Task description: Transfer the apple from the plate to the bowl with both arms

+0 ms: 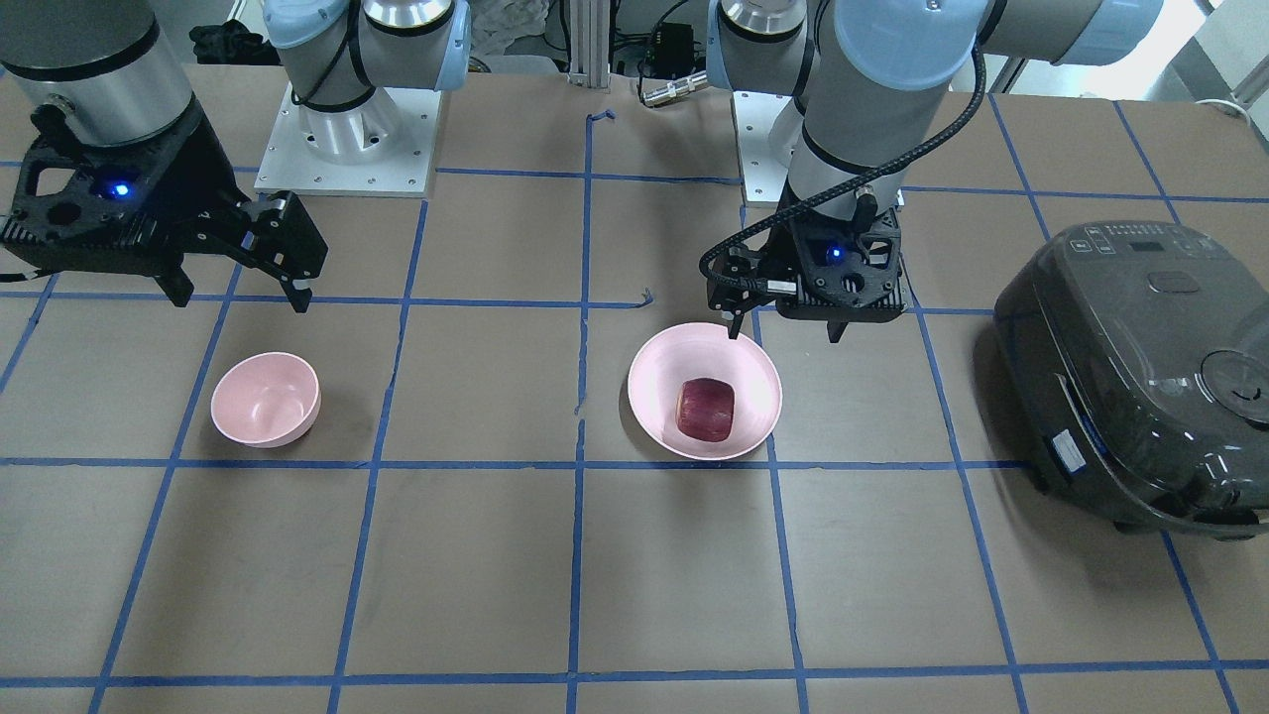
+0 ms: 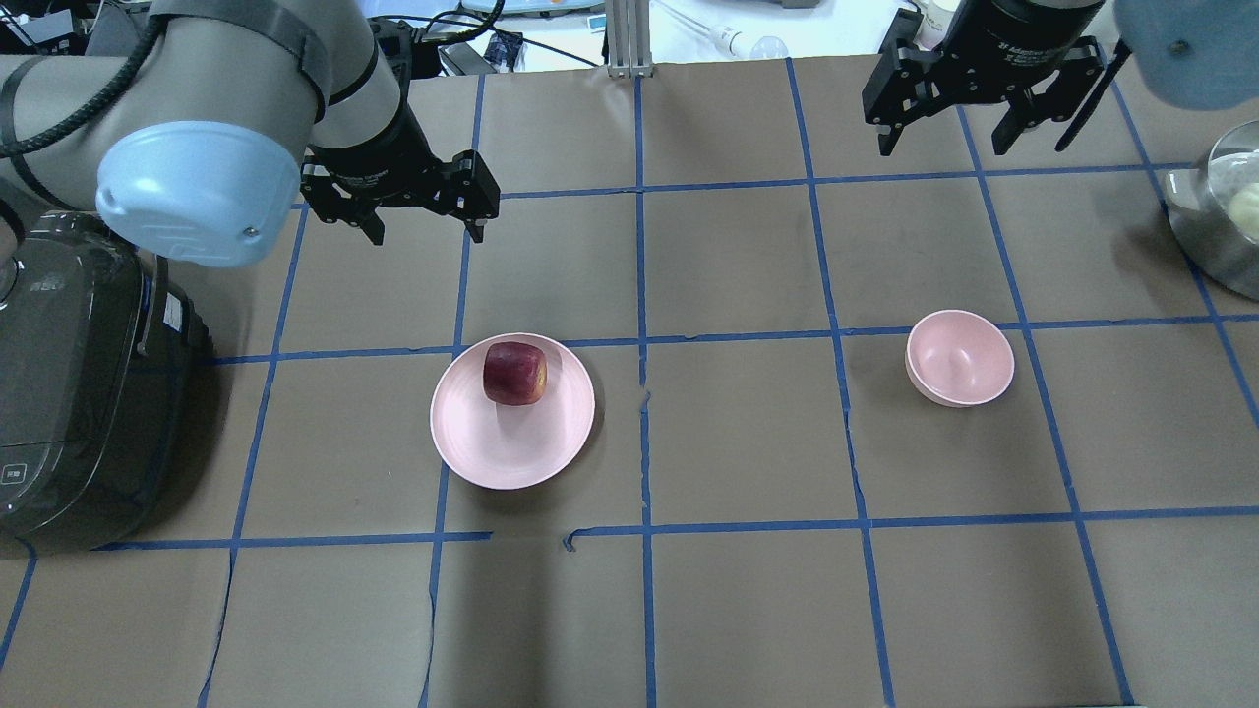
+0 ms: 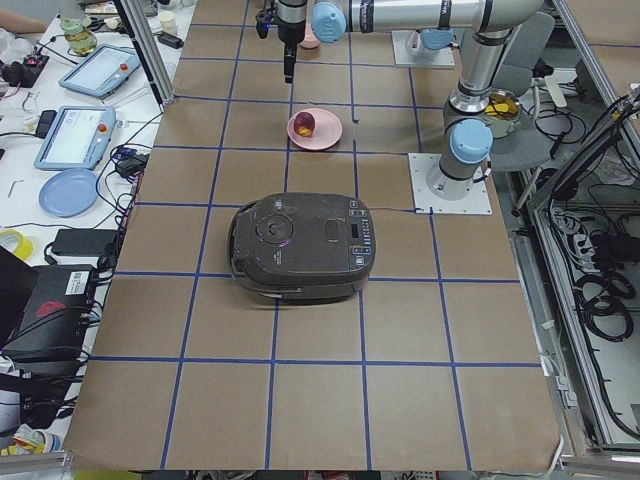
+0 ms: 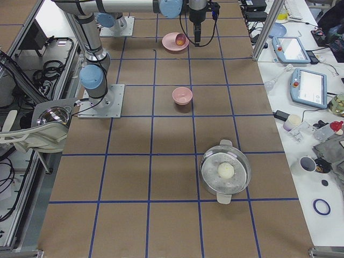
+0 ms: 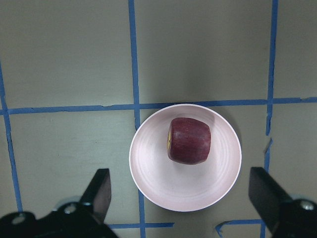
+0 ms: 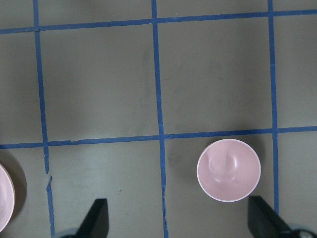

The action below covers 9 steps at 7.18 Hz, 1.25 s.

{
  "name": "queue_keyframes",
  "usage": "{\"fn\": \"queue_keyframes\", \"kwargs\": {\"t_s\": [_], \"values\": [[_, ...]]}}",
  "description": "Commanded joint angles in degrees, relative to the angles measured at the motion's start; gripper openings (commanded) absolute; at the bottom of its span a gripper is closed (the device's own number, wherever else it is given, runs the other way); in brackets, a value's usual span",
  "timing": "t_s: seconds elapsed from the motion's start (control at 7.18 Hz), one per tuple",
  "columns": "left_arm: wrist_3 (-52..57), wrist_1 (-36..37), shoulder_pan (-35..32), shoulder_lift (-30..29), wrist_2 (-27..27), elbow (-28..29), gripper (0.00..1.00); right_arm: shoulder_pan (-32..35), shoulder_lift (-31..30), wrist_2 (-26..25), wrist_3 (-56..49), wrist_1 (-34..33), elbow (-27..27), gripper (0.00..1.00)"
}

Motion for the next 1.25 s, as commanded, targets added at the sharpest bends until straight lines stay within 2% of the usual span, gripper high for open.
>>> {"fn": "queue_keyframes", "kwargs": {"t_s": [0.0, 0.84, 1.11], "values": [[0.0, 0.1, 0.0, -0.1, 0.0, -0.1, 1.0, 0.0, 0.0, -0.1, 0.0, 0.1, 0.0, 1.0], [0.0, 0.5, -0.1, 0.2, 0.1, -0.7, 1.0, -0.8, 0.1, -0.1, -0.2, 0.7, 0.0, 1.0], [0.0, 0.4, -0.1, 0.1, 0.0, -0.8, 1.0, -1.4, 0.2, -0.2, -7.8, 0.9, 0.0, 1.0]]}}
